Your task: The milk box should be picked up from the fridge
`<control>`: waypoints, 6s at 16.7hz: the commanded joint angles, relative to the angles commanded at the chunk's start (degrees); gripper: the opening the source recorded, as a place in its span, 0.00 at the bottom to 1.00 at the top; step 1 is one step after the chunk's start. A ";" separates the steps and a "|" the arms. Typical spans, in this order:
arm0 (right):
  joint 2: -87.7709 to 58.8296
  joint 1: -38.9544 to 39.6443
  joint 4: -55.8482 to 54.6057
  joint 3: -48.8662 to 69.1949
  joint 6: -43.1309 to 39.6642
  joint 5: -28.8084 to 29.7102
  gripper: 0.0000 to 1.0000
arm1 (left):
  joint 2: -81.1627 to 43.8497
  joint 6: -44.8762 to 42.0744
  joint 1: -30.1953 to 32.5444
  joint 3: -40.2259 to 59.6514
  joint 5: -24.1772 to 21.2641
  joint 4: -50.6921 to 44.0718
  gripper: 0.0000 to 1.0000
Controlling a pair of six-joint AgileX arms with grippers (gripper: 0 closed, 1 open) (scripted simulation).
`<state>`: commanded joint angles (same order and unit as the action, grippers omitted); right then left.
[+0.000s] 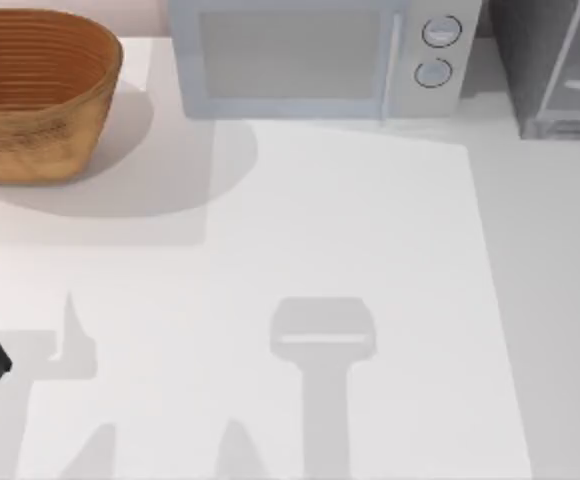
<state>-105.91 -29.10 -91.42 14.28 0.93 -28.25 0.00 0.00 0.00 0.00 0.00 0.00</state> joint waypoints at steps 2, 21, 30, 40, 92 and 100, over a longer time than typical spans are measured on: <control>-3.92 1.48 1.67 5.48 -0.10 1.55 1.00 | 0.00 0.00 0.00 0.00 0.00 0.00 1.00; -28.42 12.67 18.13 46.81 -0.85 14.01 1.00 | 0.00 0.00 0.00 0.00 0.00 0.00 1.00; -35.30 14.64 27.51 63.17 -0.94 16.00 1.00 | 0.00 0.00 0.00 0.00 0.00 0.00 1.00; -35.30 14.64 27.51 63.17 -0.94 16.00 0.47 | 0.00 0.00 0.00 0.00 0.00 0.00 1.00; 7.53 14.52 33.00 28.09 -1.28 15.19 0.00 | 0.00 0.00 0.00 0.00 0.00 0.00 1.00; 61.23 21.38 62.69 6.08 -0.93 21.49 0.00 | 0.00 0.00 0.00 0.00 0.00 0.00 1.00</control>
<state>-44.68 -7.73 -28.73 20.37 0.00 -6.77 0.00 0.00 0.00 0.00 0.00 0.00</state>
